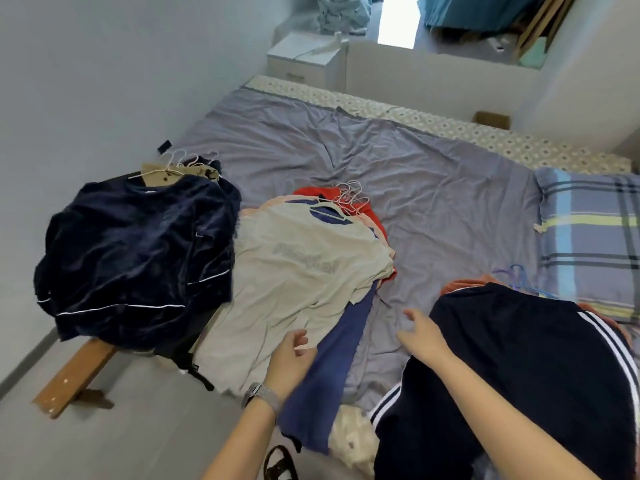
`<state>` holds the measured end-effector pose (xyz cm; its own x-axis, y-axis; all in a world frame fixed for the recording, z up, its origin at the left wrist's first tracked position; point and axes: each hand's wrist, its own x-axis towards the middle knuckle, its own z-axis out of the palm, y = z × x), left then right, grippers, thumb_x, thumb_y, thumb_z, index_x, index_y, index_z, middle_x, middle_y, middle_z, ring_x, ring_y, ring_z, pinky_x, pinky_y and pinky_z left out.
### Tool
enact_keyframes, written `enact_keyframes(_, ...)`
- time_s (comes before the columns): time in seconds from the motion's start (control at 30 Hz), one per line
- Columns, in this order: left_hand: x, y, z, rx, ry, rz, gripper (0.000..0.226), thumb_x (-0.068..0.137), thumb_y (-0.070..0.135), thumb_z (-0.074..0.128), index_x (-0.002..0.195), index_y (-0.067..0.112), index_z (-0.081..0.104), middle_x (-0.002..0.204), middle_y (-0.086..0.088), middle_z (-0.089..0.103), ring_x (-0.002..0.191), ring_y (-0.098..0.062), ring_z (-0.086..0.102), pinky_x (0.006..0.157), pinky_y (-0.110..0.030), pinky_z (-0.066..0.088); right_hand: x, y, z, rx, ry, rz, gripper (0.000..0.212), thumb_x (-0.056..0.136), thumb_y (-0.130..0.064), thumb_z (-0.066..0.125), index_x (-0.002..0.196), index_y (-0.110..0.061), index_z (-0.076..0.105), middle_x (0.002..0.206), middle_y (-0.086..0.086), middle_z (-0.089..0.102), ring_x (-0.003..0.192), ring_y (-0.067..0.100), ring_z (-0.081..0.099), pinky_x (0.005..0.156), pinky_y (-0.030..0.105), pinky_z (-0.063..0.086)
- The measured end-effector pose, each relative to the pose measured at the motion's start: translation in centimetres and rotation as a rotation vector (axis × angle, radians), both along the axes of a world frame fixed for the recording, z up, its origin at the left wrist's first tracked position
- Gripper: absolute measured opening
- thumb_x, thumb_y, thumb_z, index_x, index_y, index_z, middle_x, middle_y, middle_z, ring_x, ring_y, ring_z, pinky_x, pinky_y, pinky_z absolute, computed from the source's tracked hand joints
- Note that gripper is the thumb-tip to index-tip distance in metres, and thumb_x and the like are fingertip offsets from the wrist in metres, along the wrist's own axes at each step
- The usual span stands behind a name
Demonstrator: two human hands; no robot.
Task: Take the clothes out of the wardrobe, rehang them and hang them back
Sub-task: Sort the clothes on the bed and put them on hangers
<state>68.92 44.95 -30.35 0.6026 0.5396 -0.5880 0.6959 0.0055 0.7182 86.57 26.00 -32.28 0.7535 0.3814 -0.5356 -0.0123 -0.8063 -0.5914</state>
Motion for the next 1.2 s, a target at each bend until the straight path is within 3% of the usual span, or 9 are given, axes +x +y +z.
enact_keyframes(0.23, -5.1, 12.5, 1.0, 0.057, -0.012, 0.005, 0.032, 0.088, 0.016, 0.060, 0.119, 0.016, 0.054, 0.108, 0.001, 0.061, 0.087, -0.007, 0.056, 0.067, -0.010, 0.040, -5.3, 8.8, -0.7, -0.094, 0.014, -0.002, 0.046, 0.092, -0.008, 0.053, 0.135, 0.003, 0.043, 0.136, 0.016, 0.050, 0.126, 0.028, 0.047, 0.093, 0.024, 0.035)
enact_keyframes(0.4, -4.2, 15.4, -0.2, 0.031, 0.000, 0.009, 0.031, 0.088, 0.017, 0.059, 0.119, 0.017, 0.054, 0.110, -0.001, 0.062, 0.095, -0.012, 0.058, 0.085, -0.023, 0.044, -3.4, 11.2, -2.1, -0.135, 0.039, -0.053, 0.051, 0.090, -0.010, 0.055, 0.138, -0.002, 0.040, 0.142, 0.015, 0.045, 0.129, 0.028, 0.044, 0.096, 0.026, 0.035)
enact_keyframes(0.53, -2.2, 15.4, -0.9, 0.001, 0.024, -0.023, 0.032, 0.089, 0.019, 0.057, 0.121, 0.019, 0.053, 0.111, 0.003, 0.061, 0.101, -0.013, 0.058, 0.085, -0.020, 0.042, -0.9, 12.3, -3.8, -0.173, 0.050, -0.066, 0.048, 0.090, -0.009, 0.056, 0.135, 0.001, 0.043, 0.136, 0.017, 0.050, 0.123, 0.030, 0.048, 0.089, 0.026, 0.037)
enact_keyframes(0.67, 1.2, 16.3, -1.4, -0.017, 0.001, -0.021, 0.029, 0.090, 0.019, 0.056, 0.119, 0.023, 0.052, 0.110, 0.007, 0.061, 0.099, -0.010, 0.059, 0.076, -0.015, 0.042, 2.9, 13.6, -6.1, -0.182, 0.063, -0.055, 0.023, 0.086, -0.004, 0.055, 0.105, 0.008, 0.058, 0.103, 0.018, 0.064, 0.095, 0.031, 0.059, 0.072, 0.033, 0.044)
enact_keyframes(0.77, 4.1, 17.2, -2.6, -0.006, -0.003, -0.014, 0.026, 0.090, 0.018, 0.057, 0.114, 0.027, 0.052, 0.109, 0.008, 0.062, 0.093, -0.006, 0.059, 0.069, -0.008, 0.040, 6.6, 14.5, -8.1, -0.177, 0.052, -0.051, 0.004, 0.082, -0.002, 0.053, 0.085, -0.004, 0.053, 0.083, 0.008, 0.059, 0.084, 0.025, 0.056, 0.061, 0.030, 0.040)
enact_keyframes(0.9, 8.1, 18.5, -5.2, 0.015, 0.021, -0.053, 0.027, 0.089, 0.015, 0.059, 0.112, 0.028, 0.053, 0.106, 0.007, 0.064, 0.088, -0.005, 0.060, 0.068, -0.007, 0.041, 11.5, 16.3, -10.7, -0.147, 0.087, -0.086, 0.021, 0.086, -0.004, 0.053, 0.107, -0.007, 0.052, 0.100, 0.007, 0.058, 0.096, 0.026, 0.054, 0.071, 0.028, 0.038)
enact_keyframes(1.0, 10.7, 19.7, -7.2, 0.036, 0.036, -0.053, 0.026, 0.089, 0.015, 0.060, 0.109, 0.029, 0.054, 0.104, 0.006, 0.065, 0.089, -0.007, 0.061, 0.072, -0.012, 0.043, 15.1, 17.3, -13.1, -0.189, 0.126, -0.136, 0.045, 0.089, -0.009, 0.053, 0.131, -0.001, 0.042, 0.125, 0.014, 0.052, 0.115, 0.029, 0.050, 0.079, 0.026, 0.038)
enact_keyframes(1.2, 14.6, 21.4, -10.3, 0.058, 0.044, -0.001, 0.027, 0.088, 0.013, 0.060, 0.104, 0.034, 0.053, 0.099, 0.009, 0.065, 0.086, -0.003, 0.061, 0.074, -0.010, 0.045, 21.1, 20.2, -17.9, -0.257, 0.010, -0.095, 0.062, 0.084, -0.017, 0.059, 0.141, -0.006, 0.036, 0.135, 0.014, 0.049, 0.119, 0.032, 0.050, 0.096, 0.040, 0.047)
